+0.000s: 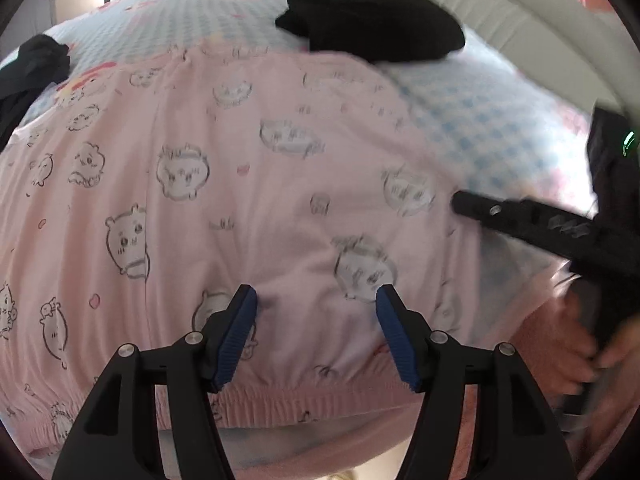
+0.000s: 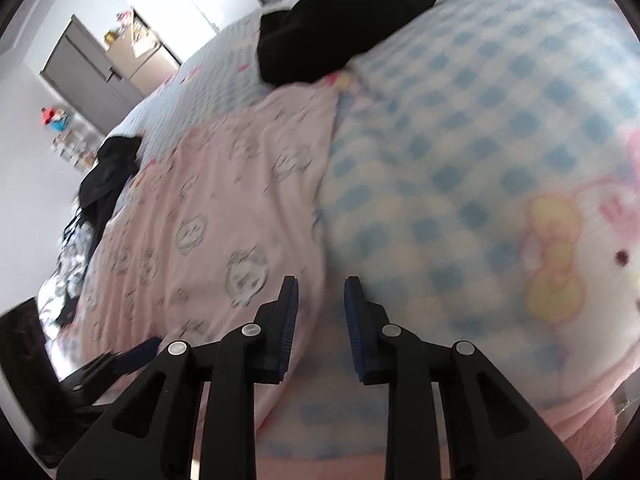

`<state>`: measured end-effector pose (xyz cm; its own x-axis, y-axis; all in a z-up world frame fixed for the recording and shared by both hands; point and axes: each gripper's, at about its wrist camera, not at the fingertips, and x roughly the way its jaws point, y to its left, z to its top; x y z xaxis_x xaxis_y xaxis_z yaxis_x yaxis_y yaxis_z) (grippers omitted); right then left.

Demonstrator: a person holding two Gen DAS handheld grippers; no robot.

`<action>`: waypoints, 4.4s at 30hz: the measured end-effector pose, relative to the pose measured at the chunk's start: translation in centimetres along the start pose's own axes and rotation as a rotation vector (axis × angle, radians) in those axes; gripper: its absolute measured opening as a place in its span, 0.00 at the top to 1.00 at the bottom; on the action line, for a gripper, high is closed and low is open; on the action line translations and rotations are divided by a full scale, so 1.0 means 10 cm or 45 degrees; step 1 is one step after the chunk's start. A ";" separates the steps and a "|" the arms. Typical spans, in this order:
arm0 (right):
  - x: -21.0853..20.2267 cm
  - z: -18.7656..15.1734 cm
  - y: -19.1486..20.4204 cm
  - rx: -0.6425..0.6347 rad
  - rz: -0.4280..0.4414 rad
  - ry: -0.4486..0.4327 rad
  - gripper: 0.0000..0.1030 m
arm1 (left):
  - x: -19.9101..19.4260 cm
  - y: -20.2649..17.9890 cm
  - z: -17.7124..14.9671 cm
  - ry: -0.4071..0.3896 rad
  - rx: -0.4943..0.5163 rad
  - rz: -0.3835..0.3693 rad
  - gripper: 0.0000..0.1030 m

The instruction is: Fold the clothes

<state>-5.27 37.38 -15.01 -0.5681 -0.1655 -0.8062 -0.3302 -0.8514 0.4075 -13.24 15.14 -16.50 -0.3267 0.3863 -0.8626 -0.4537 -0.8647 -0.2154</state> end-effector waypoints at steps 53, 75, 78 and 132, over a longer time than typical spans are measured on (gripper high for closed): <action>0.11 -0.93 0.78 -0.328 -0.190 0.124 0.80 | -0.63 0.93 -0.68 -0.097 -0.217 0.048 0.37; 0.00 -0.97 0.86 -0.292 -0.091 0.053 0.78 | -1.09 1.59 -1.18 -0.172 -0.396 0.243 0.39; -0.18 -0.86 0.74 -0.235 -0.097 -0.010 0.78 | -1.13 1.46 -0.99 -0.214 -0.336 0.212 0.39; 1.08 1.82 -0.15 -0.020 -0.113 0.073 0.61 | 0.45 0.71 1.96 -0.110 -0.081 0.253 0.40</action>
<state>-24.61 45.91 -16.48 -0.4927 -0.1172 -0.8623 -0.3651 -0.8716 0.3271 -34.16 17.02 -12.91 -0.4758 0.2300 -0.8489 -0.3210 -0.9440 -0.0758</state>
